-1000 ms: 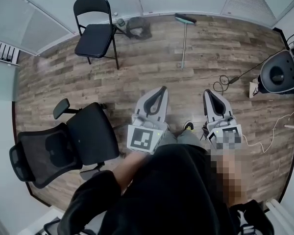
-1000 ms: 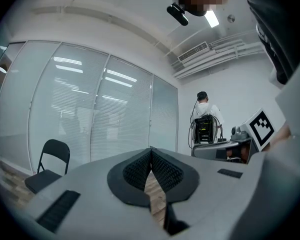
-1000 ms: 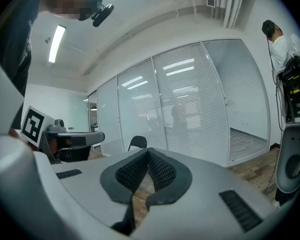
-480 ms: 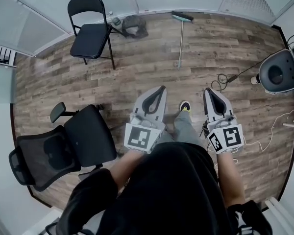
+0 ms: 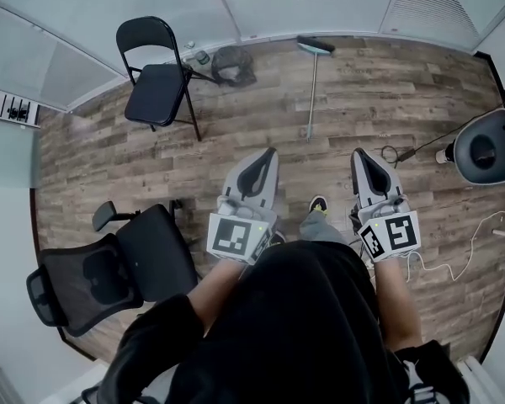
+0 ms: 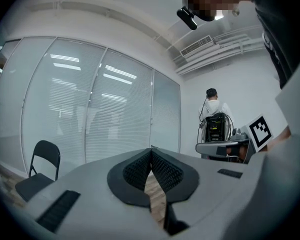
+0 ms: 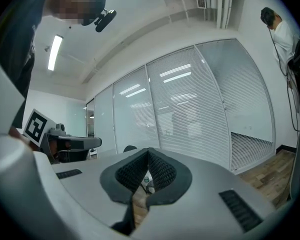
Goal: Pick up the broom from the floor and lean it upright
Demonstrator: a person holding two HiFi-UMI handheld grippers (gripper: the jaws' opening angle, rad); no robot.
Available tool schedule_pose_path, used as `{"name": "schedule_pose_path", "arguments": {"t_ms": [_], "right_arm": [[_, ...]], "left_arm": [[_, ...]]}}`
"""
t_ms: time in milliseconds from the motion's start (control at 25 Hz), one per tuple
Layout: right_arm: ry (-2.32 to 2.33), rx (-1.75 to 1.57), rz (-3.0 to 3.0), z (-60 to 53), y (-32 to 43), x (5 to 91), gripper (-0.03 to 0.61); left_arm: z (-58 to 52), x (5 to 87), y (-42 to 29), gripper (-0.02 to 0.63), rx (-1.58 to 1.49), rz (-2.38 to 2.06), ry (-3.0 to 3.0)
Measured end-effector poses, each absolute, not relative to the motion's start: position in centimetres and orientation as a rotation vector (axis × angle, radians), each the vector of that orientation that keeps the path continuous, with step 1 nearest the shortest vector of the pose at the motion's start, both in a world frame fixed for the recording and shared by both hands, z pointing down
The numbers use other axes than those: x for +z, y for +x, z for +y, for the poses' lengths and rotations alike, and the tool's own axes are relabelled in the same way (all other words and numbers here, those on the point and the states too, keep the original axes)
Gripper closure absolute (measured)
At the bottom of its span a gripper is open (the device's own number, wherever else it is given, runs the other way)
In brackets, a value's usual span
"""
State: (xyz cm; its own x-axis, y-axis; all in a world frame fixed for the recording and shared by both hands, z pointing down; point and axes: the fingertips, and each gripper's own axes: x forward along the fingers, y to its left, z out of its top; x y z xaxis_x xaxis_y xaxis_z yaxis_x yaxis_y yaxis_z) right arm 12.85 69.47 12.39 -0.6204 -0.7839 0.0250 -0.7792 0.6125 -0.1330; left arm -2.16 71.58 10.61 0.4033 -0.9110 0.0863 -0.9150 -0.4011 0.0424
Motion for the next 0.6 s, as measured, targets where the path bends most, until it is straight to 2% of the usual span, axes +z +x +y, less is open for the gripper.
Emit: {"name": "schedule_pose_path", "arguments": {"t_ms": [400,600], "right_arm": [[-1.295,-0.28,2.809,63.9,17.9,14.0,0.571],[-1.287,-0.306,2.792,62.1,18.2,14.5,0.571]], "left_arm": [[65.2,11.0,2.8,0.594,0.163,-1.684,2.529],[63.9,11.0,2.7,0.594,0.18,-1.702,2.513]]}}
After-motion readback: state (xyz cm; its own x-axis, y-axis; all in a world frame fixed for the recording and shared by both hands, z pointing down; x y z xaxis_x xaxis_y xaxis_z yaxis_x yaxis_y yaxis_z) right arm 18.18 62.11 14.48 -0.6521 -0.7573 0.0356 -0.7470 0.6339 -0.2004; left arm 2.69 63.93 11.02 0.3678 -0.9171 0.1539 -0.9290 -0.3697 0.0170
